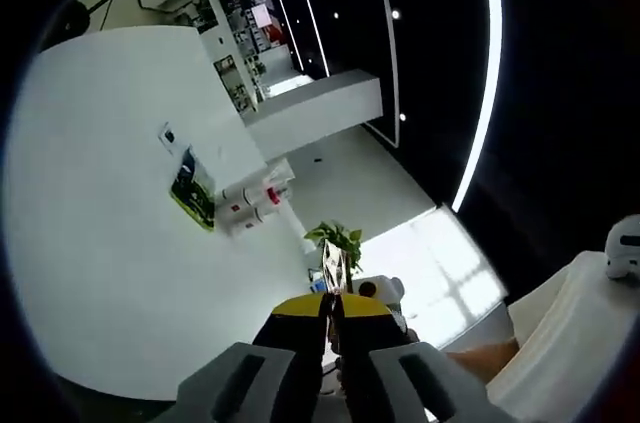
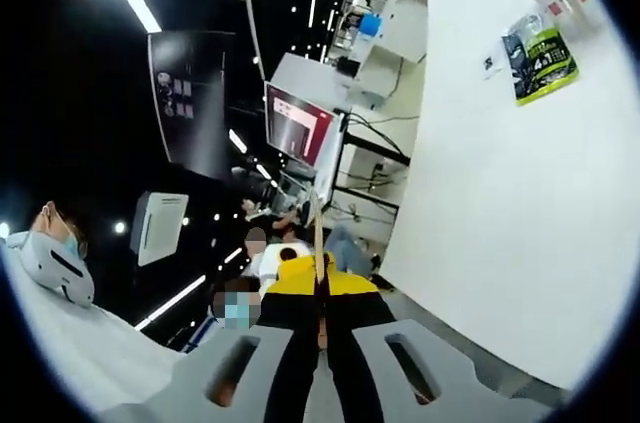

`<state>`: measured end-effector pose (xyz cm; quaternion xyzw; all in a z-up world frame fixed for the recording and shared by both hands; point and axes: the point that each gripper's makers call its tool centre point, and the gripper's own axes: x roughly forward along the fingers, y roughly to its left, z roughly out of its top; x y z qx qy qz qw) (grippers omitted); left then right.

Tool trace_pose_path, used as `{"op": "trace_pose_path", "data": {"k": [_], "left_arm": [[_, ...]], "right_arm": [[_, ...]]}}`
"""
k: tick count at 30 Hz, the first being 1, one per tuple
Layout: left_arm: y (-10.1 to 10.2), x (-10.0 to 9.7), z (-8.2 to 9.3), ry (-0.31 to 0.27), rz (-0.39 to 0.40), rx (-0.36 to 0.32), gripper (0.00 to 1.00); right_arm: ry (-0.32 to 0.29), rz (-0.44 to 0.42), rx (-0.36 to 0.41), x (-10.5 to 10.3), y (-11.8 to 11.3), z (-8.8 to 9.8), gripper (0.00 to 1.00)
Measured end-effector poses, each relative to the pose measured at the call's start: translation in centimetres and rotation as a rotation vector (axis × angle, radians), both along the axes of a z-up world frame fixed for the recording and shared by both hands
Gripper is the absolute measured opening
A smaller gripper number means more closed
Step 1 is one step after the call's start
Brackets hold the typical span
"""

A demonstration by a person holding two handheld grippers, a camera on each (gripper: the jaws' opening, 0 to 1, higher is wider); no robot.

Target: Arrange the skincare products in the storage area until every visible bottle or jar stands upright without overlapping.

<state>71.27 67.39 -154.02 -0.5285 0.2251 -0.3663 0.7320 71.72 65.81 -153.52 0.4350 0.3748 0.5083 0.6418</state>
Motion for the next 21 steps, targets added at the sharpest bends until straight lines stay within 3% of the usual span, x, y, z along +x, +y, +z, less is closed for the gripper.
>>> {"op": "trace_pose_path", "data": {"k": [9,21], "left_arm": [[-1.3,-0.5,-0.1,-0.010,-0.050,0.028,0.03],[-1.9,-0.8,-0.3,0.007,-0.075,0.018,0.02]], "right_arm": [[-0.013,-0.026,0.028,-0.1,-0.2,-0.1,0.00],[-0.052,-0.102,0.059,-0.5,-1.7,-0.1,0.00]]}}
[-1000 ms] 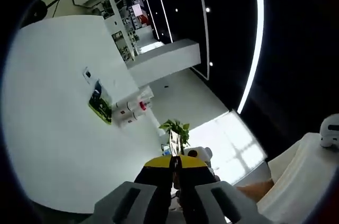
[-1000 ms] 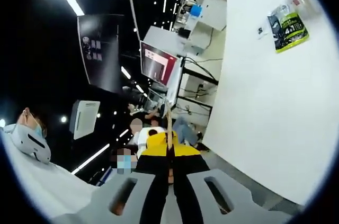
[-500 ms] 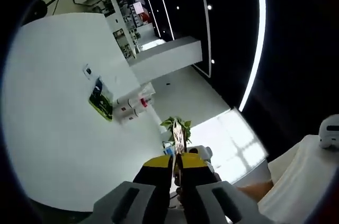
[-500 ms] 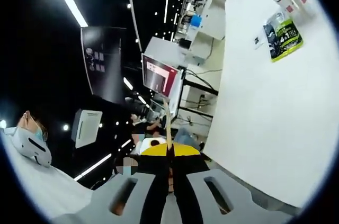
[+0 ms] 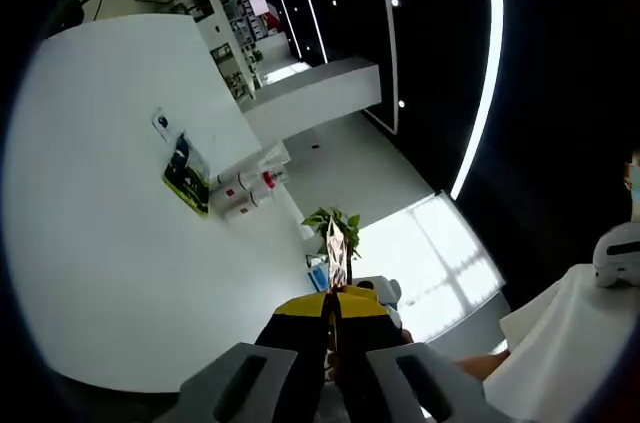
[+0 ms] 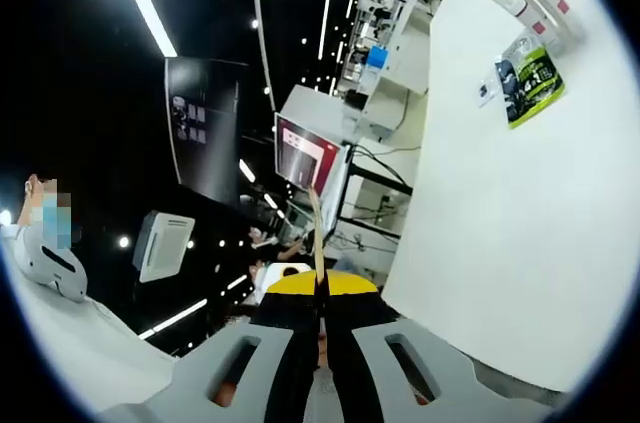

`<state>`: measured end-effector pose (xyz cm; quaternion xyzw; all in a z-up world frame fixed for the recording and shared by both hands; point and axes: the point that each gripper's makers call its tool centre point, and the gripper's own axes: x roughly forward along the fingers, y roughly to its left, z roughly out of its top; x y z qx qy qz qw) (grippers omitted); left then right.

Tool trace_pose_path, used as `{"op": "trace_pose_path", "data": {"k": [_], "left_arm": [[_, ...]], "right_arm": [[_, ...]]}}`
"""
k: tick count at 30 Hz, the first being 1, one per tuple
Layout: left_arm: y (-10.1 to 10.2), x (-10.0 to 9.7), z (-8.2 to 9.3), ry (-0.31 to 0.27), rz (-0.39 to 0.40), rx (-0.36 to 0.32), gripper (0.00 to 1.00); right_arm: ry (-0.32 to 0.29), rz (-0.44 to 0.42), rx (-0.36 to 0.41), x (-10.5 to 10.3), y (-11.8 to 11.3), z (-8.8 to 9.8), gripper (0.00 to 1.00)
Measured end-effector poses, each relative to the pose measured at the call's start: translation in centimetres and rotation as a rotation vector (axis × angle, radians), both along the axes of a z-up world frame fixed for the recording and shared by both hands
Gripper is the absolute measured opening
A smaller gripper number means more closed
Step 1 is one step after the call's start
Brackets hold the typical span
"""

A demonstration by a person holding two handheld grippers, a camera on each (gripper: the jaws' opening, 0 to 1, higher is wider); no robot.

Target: Arrange the skincare products in the storage area until every visible bottle or jar stands upright without overlapping.

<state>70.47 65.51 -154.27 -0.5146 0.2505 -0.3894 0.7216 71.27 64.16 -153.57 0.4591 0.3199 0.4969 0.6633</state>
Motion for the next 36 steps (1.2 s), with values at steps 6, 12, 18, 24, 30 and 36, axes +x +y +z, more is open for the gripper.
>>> {"op": "trace_pose_path", "data": {"k": [6,12,18,24,30,36], "left_arm": [[-1.0,-0.4,-0.1,0.006,-0.039,0.000,0.02],[-1.7,-0.6,-0.1,0.026,-0.078,-0.030,0.02],[-1.8,-0.9,0.0,0.049,-0.109,-0.063,0.01],[-1.9,-1.0,0.3,0.037,-0.125,-0.069,0.00],[-2.0,-1.3,0.2,0.060,-0.137,-0.070,0.00],[-2.6,-1.9,-0.1,0.090,-0.182,-0.056,0.00]], "right_arm": [[0.006,-0.058,0.017,0.0,-1.3,-0.1,0.00],[0.024,-0.069,0.026,-0.2,-1.4,-0.2,0.00],[0.038,-0.071,0.033,-0.4,-1.4,-0.4,0.00],[0.034,-0.086,0.046,-0.6,-1.5,0.0,0.01],[0.022,-0.166,0.059,1.3,-3.3,0.3,0.07],[-0.003,-0.141,0.058,1.5,-3.4,0.5,0.00]]}}
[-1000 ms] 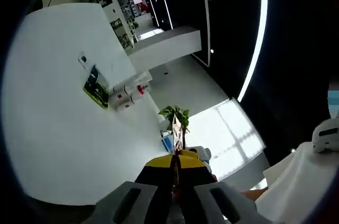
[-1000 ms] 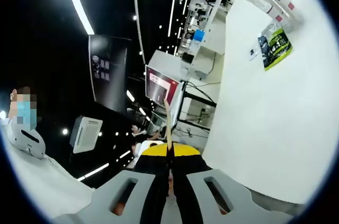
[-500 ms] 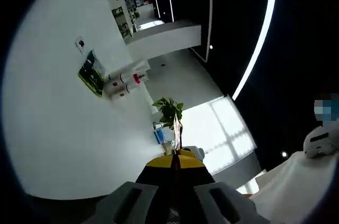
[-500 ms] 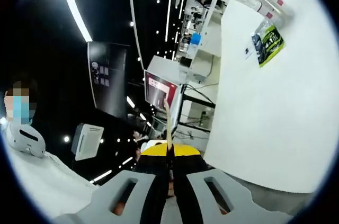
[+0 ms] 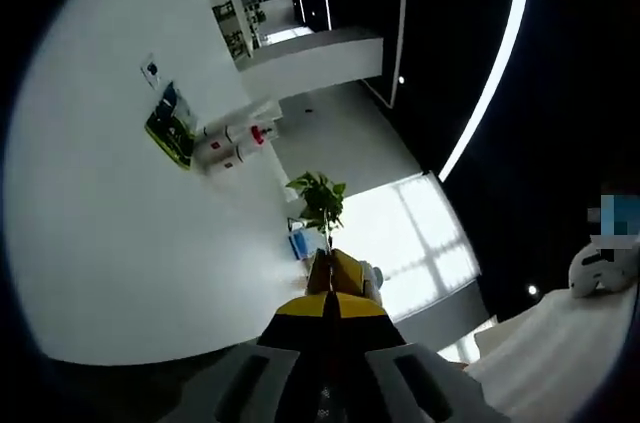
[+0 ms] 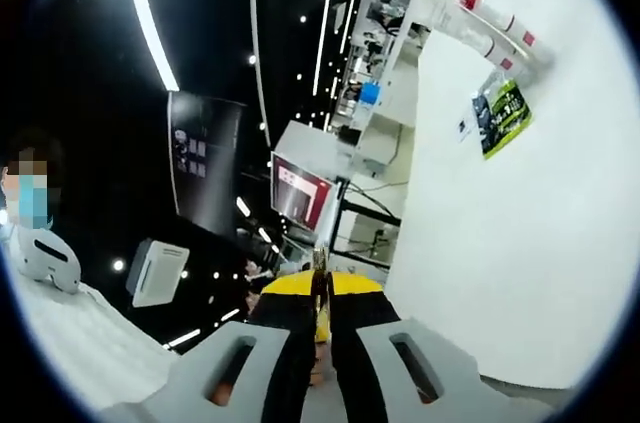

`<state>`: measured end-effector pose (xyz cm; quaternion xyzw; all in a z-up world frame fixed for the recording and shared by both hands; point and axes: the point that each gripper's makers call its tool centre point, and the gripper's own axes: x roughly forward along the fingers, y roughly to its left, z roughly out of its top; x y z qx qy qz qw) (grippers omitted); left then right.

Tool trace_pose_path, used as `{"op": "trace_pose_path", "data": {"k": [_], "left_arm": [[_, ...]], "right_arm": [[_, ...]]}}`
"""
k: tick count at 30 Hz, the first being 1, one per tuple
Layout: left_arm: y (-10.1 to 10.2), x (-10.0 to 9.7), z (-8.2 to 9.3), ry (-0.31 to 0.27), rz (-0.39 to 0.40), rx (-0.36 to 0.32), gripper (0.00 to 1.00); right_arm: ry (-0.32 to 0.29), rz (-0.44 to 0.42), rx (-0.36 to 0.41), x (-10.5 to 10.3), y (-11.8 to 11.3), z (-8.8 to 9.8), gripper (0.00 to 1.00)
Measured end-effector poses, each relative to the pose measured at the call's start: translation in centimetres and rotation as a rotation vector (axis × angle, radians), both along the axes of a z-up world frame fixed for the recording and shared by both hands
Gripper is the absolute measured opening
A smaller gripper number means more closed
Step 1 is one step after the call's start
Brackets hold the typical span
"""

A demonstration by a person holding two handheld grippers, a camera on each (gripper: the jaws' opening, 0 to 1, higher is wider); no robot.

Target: Arrange the skincare products in the storage area until every visible bottle or jar stands upright without overlapping.

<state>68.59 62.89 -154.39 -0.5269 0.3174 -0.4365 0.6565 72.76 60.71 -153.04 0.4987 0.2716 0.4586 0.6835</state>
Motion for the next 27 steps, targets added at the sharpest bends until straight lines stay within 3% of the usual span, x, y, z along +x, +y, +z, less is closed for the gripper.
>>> {"op": "trace_pose_path", "data": {"k": [2,5,8,16,20,23,27], "left_arm": [[-0.1,0.0,-0.1,0.007,-0.001,0.008,0.01],[-0.1,0.4,1.0,-0.029,0.027,-0.040,0.03],[0.0,0.5,1.3,-0.018,0.036,-0.067,0.05],[0.1,0.1,0.6,0.002,0.025,-0.029,0.01],[0.2,0.2,0.9,-0.015,0.038,-0.018,0.01],[0.8,1.2,1.7,0.001,0.103,-0.081,0.00],[1.4,1.9,2.1,0.004,0.154,-0.122,0.00]], "right_arm": [[-0.023,0.000,0.000,-0.3,0.1,0.4,0.00],[-0.030,0.001,-0.002,-0.4,0.0,0.4,0.00],[-0.037,0.012,-0.017,-1.0,0.3,0.1,0.00],[-0.031,0.011,-0.009,-1.5,0.4,-0.1,0.00],[-0.027,0.012,-0.006,-1.5,0.5,0.0,0.04],[-0.016,0.044,-0.005,-1.9,0.9,-0.3,0.13],[-0.061,0.107,0.005,-3.0,1.9,0.5,0.10]]}}
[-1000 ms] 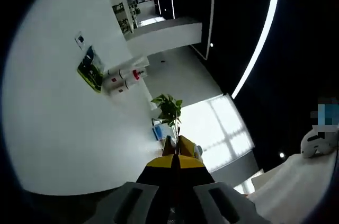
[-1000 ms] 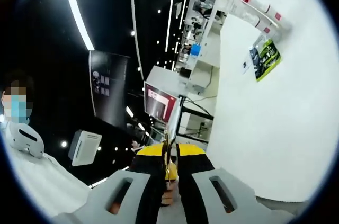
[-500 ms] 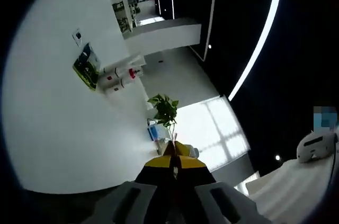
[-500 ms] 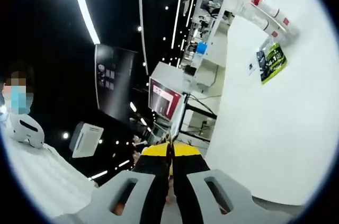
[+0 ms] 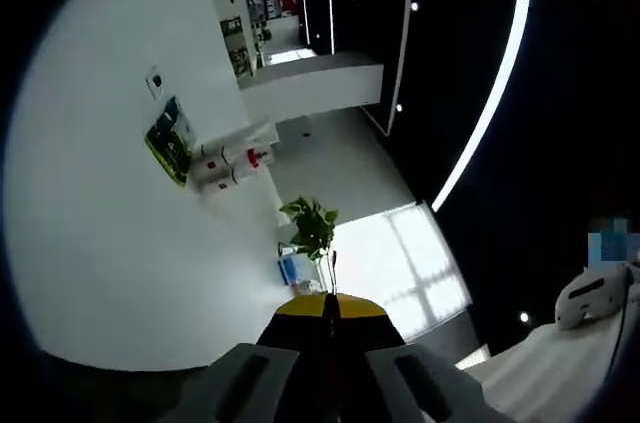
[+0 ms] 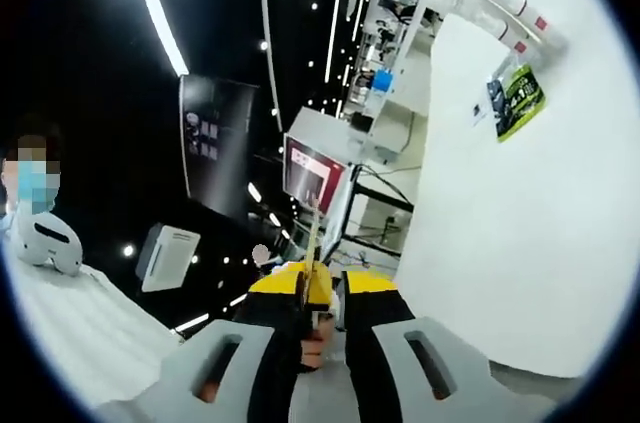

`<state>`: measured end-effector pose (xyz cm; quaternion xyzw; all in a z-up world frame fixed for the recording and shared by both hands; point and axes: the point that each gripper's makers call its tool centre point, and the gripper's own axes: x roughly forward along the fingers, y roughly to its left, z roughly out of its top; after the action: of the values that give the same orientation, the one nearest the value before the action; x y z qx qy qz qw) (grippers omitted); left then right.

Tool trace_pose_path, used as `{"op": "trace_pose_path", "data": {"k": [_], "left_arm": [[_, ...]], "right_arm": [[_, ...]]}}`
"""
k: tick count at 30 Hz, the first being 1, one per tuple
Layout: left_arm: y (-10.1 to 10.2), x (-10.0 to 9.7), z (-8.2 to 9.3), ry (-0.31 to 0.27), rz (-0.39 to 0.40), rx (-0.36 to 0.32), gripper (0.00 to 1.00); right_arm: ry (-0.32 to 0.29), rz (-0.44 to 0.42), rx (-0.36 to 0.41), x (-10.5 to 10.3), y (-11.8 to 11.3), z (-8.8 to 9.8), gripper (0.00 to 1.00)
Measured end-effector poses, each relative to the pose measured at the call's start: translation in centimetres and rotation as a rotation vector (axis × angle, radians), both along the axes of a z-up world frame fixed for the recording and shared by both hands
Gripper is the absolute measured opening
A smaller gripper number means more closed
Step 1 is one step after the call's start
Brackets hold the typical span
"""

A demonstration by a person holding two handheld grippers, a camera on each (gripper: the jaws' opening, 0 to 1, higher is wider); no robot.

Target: Arrange the skincare products in the storage area until every visible bottle or jar stands upright without overlapping.

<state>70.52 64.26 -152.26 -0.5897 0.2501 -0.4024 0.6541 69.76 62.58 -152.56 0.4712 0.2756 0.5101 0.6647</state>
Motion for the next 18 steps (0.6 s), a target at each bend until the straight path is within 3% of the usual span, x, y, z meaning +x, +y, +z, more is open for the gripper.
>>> {"op": "trace_pose_path", "data": {"k": [3,4,7,12,15,18], "left_arm": [[-0.2,0.0,-0.5,0.005,0.004,0.001,0.01],[-0.2,-0.1,-0.4,0.007,0.001,-0.011,0.01],[-0.4,-0.3,-0.3,0.008,-0.009,-0.018,0.01],[-0.7,-0.9,0.5,0.002,-0.043,-0.060,0.04],[-0.7,-0.8,0.7,-0.004,-0.043,-0.060,0.16],[-0.5,-0.5,0.8,-0.008,-0.054,-0.046,0.24]], "right_arm": [[-0.067,-0.001,0.004,-0.2,0.1,0.7,0.00],[-0.056,-0.012,-0.028,0.0,-0.1,0.1,0.00],[-0.023,0.014,-0.004,-0.2,-0.3,0.2,0.00],[-0.042,0.074,-0.031,-0.6,-0.7,0.5,0.00],[-0.034,0.114,-0.051,-0.8,-1.0,0.5,0.00],[0.003,0.218,-0.036,-1.8,-1.3,0.9,0.00]]}}
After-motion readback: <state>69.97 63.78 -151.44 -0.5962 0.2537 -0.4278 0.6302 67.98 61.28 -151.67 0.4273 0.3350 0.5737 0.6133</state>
